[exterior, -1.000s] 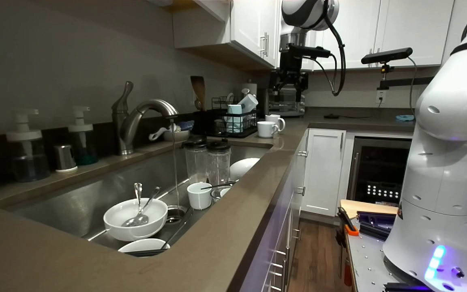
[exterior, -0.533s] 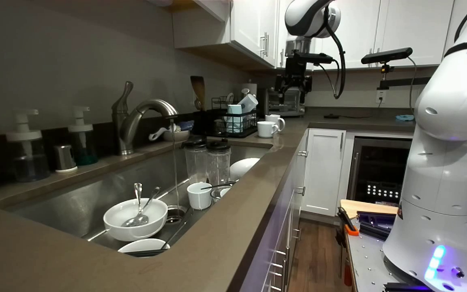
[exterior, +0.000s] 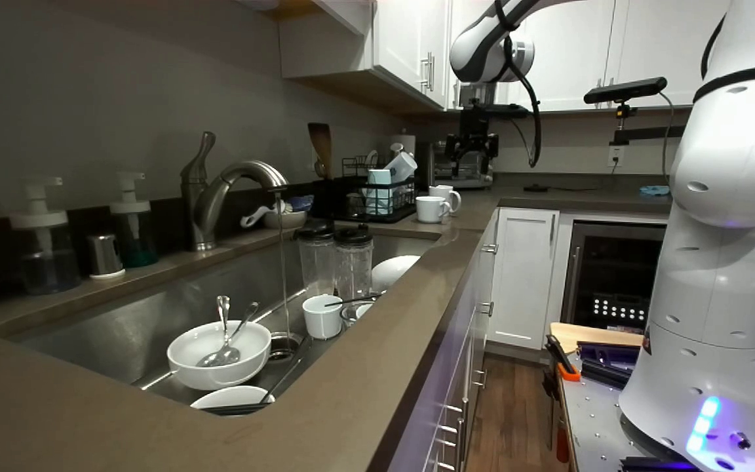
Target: Take the smaller mug on the counter, fill it with water and place it on the left side of the counter
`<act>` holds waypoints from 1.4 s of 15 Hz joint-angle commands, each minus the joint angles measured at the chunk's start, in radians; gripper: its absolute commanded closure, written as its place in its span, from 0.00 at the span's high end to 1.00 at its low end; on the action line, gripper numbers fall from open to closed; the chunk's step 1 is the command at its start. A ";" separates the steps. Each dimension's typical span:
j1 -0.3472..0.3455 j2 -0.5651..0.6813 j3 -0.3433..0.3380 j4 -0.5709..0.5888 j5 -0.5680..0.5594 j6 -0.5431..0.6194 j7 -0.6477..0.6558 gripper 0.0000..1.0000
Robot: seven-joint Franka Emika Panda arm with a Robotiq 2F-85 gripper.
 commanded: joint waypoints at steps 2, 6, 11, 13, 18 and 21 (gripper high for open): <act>-0.002 0.124 0.010 0.094 0.078 0.022 -0.111 1.00; -0.010 0.195 0.025 0.143 0.136 0.018 -0.155 1.00; -0.010 0.194 0.034 0.138 0.125 0.008 -0.120 1.00; -0.010 0.195 0.034 0.140 0.125 0.008 -0.120 1.00; -0.012 0.238 0.044 0.115 0.136 0.118 -0.156 1.00; -0.019 0.277 0.047 0.112 0.124 0.205 -0.162 1.00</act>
